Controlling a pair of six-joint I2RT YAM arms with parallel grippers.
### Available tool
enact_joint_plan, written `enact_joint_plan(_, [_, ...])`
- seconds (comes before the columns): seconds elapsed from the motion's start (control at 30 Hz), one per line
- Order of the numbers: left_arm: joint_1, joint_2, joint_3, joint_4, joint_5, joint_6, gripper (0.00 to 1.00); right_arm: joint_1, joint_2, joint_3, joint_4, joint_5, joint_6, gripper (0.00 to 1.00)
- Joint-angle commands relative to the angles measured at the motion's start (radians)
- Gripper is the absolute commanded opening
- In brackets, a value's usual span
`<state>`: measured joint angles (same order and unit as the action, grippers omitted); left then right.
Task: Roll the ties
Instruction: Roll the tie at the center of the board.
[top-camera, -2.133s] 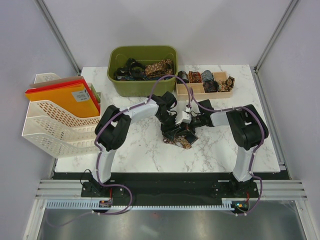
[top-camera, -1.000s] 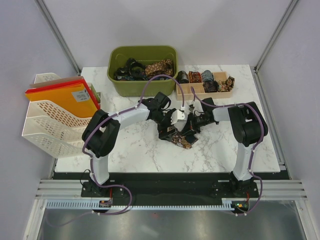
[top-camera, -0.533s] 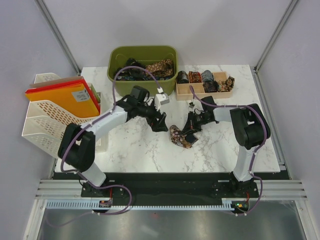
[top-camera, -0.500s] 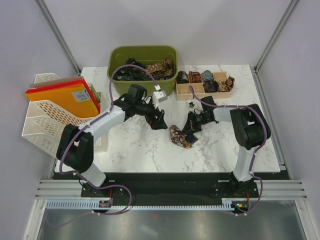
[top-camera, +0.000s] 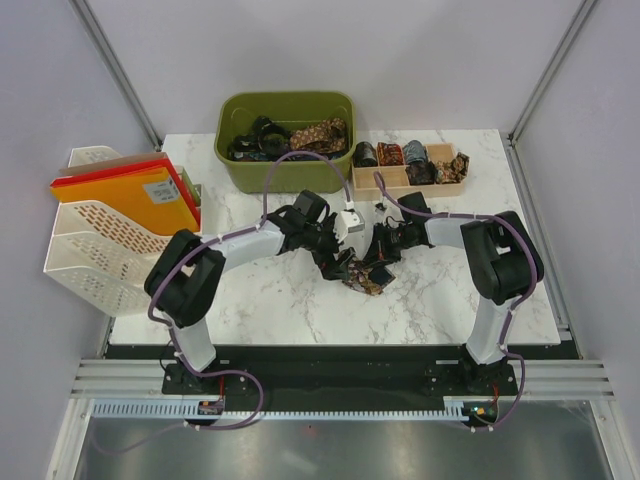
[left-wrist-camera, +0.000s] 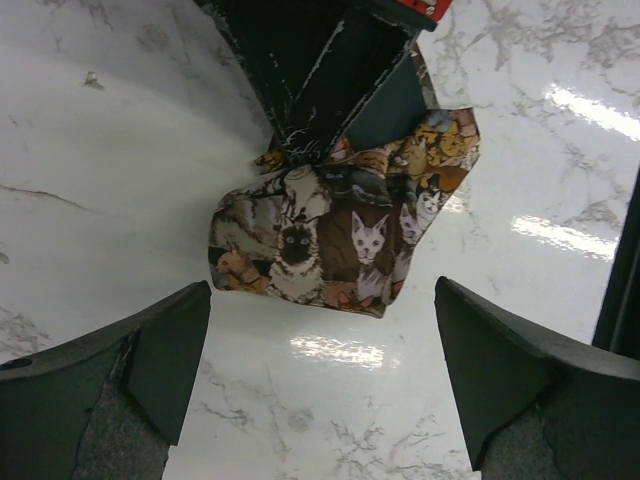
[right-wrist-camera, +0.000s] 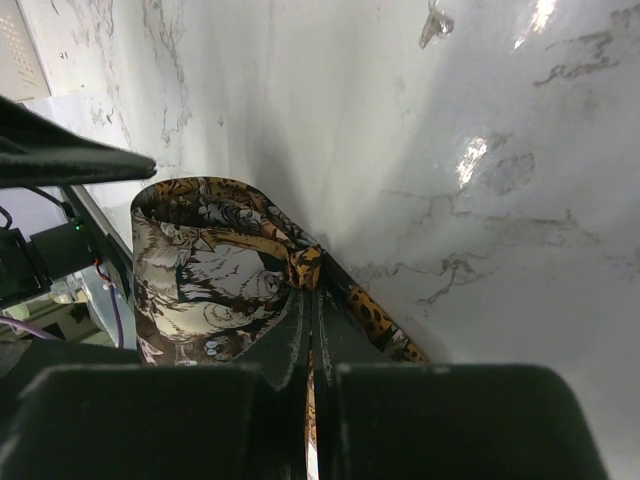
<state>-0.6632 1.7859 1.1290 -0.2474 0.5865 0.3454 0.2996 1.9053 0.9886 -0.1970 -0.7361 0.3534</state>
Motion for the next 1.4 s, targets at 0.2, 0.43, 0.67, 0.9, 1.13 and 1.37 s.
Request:
enact_joint_plan(0.2, [-0.047, 0.059, 0.023, 0.063, -0.039, 0.153, 0.99, 0.01, -0.003, -0.042, 0.016, 0.136, -0.077, 0.0])
enact_joint_plan(0.43, [-0.073, 0.083, 0.035, 0.046, -0.022, 0.167, 0.77, 0.01, -0.009, -0.048, 0.022, 0.124, -0.079, 0.0])
enact_joint_plan(0.67, [-0.105, 0.061, -0.021, 0.031, -0.057, 0.216, 0.51, 0.01, 0.027, -0.004, -0.008, 0.104, -0.07, 0.09])
enact_joint_plan(0.9, [-0.136, 0.04, -0.051, -0.007, -0.122, 0.3, 0.35, -0.023, 0.067, 0.054, -0.033, 0.032, -0.027, 0.32])
enact_joint_plan(1.13, [-0.162, 0.122, 0.047, -0.15, -0.206, 0.323, 0.34, -0.08, 0.018, 0.116, -0.122, -0.062, 0.009, 0.53])
enact_joint_plan(1.37, [-0.177, 0.185, 0.121, -0.24, -0.254, 0.337, 0.34, -0.094, -0.077, 0.096, -0.234, -0.071, 0.001, 0.68])
